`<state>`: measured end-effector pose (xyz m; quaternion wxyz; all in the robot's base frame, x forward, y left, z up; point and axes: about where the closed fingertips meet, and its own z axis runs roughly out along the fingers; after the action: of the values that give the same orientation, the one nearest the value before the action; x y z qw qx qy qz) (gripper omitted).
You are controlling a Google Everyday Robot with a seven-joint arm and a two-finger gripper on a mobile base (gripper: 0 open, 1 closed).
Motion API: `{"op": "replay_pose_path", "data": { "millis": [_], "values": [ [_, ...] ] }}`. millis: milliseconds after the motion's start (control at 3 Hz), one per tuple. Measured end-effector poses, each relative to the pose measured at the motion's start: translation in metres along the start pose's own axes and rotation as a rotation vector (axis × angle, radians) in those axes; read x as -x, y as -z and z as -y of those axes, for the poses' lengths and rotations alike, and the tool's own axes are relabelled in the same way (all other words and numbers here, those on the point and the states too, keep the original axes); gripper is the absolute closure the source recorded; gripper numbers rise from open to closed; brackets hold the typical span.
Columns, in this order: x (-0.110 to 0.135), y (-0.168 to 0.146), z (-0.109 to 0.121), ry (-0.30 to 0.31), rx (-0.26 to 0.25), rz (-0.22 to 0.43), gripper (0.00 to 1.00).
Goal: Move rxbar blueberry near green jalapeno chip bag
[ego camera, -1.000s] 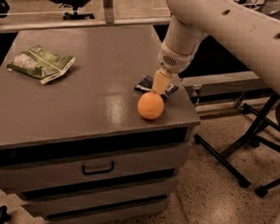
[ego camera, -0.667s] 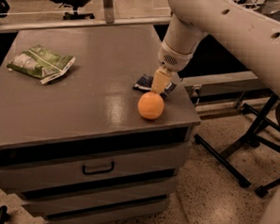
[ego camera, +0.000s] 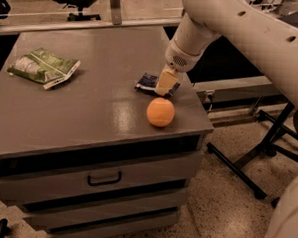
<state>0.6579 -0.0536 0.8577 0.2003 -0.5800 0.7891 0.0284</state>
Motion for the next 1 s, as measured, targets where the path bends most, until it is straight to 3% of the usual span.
{"op": "replay_pose_path", "data": {
  "millis": [333, 667, 1000],
  "values": [
    [0.028, -0.006, 0.011, 0.05, -0.01, 0.088, 1.0],
    [0.075, -0.024, 0.026, 0.111, -0.004, 0.199, 1.0],
    [0.107, -0.051, 0.03, 0.132, 0.03, 0.24, 1.0]
  ]
}}
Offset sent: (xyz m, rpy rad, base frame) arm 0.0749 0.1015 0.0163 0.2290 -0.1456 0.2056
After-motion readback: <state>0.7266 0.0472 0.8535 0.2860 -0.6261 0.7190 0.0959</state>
